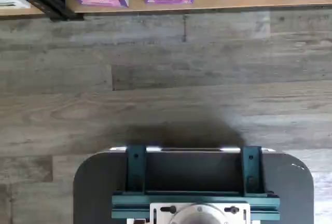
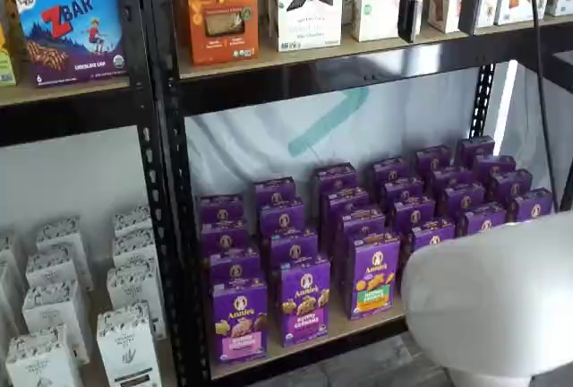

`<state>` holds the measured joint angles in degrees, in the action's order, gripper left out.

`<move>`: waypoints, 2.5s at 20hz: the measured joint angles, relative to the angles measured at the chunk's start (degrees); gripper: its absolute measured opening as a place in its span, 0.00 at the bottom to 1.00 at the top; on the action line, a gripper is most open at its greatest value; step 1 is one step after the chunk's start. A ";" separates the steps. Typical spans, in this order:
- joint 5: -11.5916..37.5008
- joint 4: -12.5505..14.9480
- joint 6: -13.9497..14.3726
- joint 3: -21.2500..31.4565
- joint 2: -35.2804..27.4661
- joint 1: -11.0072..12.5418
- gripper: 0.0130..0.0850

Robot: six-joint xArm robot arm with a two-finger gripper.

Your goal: Pick up the purple box with a pink patch in the middle, on the bottom shelf, the first box from the left

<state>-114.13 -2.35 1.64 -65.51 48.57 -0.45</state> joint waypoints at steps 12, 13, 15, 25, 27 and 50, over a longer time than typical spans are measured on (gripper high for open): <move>3.61 1.15 0.57 3.26 0.88 -1.10 1.00; 4.22 1.59 1.09 4.05 1.05 -1.79 1.00; 5.44 1.99 1.89 5.62 1.38 -2.70 1.00; 14.17 -1.24 3.01 17.12 3.52 -3.08 1.00; 16.84 -0.39 3.76 19.81 4.22 -4.14 1.00; 48.63 -1.53 8.91 41.93 -4.21 -10.98 1.00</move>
<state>-65.50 -3.87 10.55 -23.58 44.37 -11.43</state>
